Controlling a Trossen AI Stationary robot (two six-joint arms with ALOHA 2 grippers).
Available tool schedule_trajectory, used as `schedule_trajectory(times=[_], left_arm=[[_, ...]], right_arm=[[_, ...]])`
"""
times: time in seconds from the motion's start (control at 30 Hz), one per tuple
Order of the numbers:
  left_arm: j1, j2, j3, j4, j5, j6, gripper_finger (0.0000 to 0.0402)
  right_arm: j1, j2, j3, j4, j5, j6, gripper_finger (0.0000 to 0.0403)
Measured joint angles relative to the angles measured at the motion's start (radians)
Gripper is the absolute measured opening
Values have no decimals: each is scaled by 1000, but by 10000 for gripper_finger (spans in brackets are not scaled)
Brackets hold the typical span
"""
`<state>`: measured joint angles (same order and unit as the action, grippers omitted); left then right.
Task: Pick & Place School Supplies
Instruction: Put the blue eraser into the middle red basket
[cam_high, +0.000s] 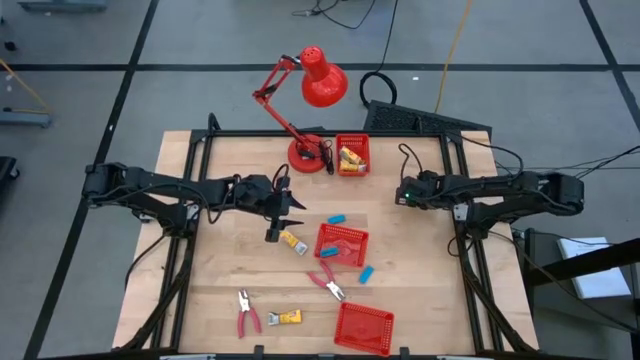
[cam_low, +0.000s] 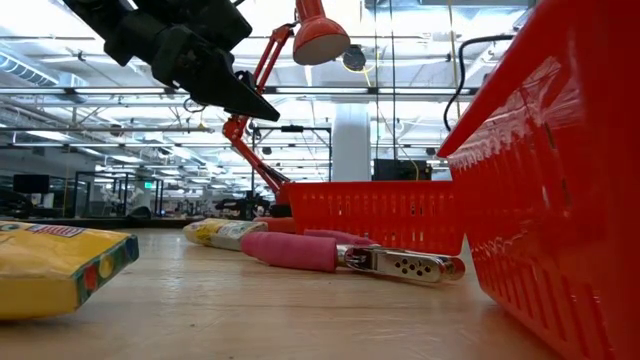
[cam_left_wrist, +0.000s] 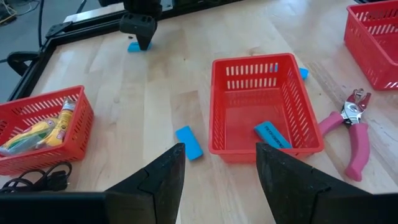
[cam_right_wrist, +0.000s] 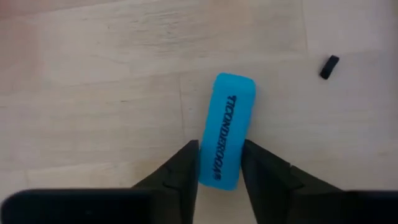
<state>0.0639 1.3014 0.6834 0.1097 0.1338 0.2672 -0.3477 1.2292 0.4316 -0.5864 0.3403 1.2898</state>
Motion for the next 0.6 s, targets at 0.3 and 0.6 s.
schedule_trajectory(times=[0.3,0.6], left_arm=[[-1,0,0,-2,0,-6,198],[-1,0,0,-2,-1,-7,198]], right_arm=[[13,21,-1,4,15,-110,54],[141,-7,-1,48,118,-125,49]])
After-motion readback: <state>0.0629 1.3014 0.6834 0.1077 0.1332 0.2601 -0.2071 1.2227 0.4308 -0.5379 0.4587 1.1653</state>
